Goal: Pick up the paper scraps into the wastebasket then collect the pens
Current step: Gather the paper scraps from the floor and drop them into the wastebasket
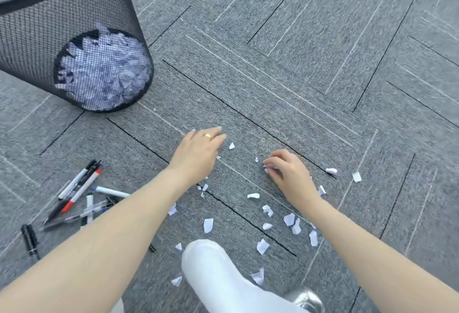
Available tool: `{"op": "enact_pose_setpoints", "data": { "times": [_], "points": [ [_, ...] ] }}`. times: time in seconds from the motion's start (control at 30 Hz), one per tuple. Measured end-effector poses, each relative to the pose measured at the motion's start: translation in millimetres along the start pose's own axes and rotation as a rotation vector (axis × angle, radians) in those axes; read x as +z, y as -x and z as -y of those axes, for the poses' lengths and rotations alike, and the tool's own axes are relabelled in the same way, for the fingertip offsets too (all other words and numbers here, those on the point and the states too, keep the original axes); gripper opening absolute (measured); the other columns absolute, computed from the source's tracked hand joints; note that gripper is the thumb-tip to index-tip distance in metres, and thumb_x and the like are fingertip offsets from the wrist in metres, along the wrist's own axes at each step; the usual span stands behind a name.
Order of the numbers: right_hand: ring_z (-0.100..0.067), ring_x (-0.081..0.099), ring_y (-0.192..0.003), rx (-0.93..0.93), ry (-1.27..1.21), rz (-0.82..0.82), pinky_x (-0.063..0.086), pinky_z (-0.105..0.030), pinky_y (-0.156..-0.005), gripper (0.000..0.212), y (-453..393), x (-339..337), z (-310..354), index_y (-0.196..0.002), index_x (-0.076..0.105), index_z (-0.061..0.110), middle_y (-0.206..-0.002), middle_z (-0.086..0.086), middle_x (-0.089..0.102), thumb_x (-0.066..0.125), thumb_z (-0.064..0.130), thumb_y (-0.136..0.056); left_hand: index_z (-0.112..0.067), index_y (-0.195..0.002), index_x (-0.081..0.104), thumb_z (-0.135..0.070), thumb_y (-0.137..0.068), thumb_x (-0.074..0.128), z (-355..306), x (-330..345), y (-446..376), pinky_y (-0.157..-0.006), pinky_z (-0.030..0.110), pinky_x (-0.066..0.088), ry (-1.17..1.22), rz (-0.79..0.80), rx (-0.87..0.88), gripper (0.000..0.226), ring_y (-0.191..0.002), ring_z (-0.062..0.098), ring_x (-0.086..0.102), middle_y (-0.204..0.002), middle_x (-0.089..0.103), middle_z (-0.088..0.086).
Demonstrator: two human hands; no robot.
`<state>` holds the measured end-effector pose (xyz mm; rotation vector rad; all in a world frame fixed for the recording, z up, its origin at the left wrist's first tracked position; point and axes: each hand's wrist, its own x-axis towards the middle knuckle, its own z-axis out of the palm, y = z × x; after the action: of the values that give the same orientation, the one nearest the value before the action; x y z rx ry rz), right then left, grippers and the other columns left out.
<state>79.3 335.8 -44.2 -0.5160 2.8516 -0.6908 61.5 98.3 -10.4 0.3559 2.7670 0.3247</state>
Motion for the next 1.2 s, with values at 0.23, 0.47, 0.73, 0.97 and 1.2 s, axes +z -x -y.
{"op": "enact_pose_setpoints", "data": {
  "times": [0.23,0.47,0.73,0.97,1.2],
  "points": [
    [-0.02,0.059,-0.076,0.062,-0.036,-0.004,0.049,-0.041,-0.073,0.011,22.3,1.2,8.6,-0.086,0.07,0.008,-0.09,-0.003,0.064,0.063,0.015,-0.085,-0.017,-0.148,0.014,-0.015,-0.098,0.032,-7.7,33.4,8.4,-0.117,0.032,0.005,-0.017,0.137,0.235,0.053,-0.144,0.014,0.005,-0.156,0.005,-0.003],
    [-0.019,0.05,-0.115,0.399,-0.096,-0.243,0.032,-0.04,-0.1,0.025,44.4,-7.7,-21.0,-0.112,0.064,0.016,-0.124,0.0,0.055,0.053,0.015,-0.09,-0.008,-0.107,0.067,-0.01,-0.082,0.043,12.5,26.3,48.9,-0.061,0.032,0.058,0.135,0.022,0.352,0.034,-0.078,0.023,0.07,-0.107,0.069,0.005],
    [-0.017,0.027,-0.136,0.74,-0.128,-0.284,0.016,-0.044,-0.115,0.038,71.7,-18.7,-46.6,-0.131,0.047,0.02,-0.143,0.003,0.038,0.042,0.03,-0.094,-0.017,-0.143,0.032,-0.029,-0.095,0.043,-10.6,32.6,37.5,-0.114,0.043,0.014,0.299,-0.02,-0.215,0.05,-0.142,0.022,0.017,-0.153,0.022,0.003],
    [-0.017,0.032,-0.133,0.832,-0.151,-0.498,0.021,-0.04,-0.112,0.036,64.1,-38.5,-67.7,-0.128,0.051,0.016,-0.141,0.0,0.041,0.04,0.026,-0.094,-0.02,-0.144,0.031,-0.027,-0.095,0.045,-3.7,36.5,51.7,-0.115,0.04,0.017,0.316,0.057,-0.126,0.051,-0.143,0.017,0.013,-0.155,0.017,-0.002],
    [-0.004,0.041,-0.12,0.563,-0.283,-0.33,0.032,-0.037,-0.106,0.037,86.5,4.0,17.8,-0.119,0.056,0.021,-0.123,0.015,0.05,0.036,0.033,-0.091,-0.016,-0.144,0.03,-0.028,-0.095,0.045,-4.7,33.8,51.2,-0.116,0.04,0.016,0.301,0.087,-0.124,0.053,-0.143,0.019,0.013,-0.155,0.016,0.0]
  ]
}}
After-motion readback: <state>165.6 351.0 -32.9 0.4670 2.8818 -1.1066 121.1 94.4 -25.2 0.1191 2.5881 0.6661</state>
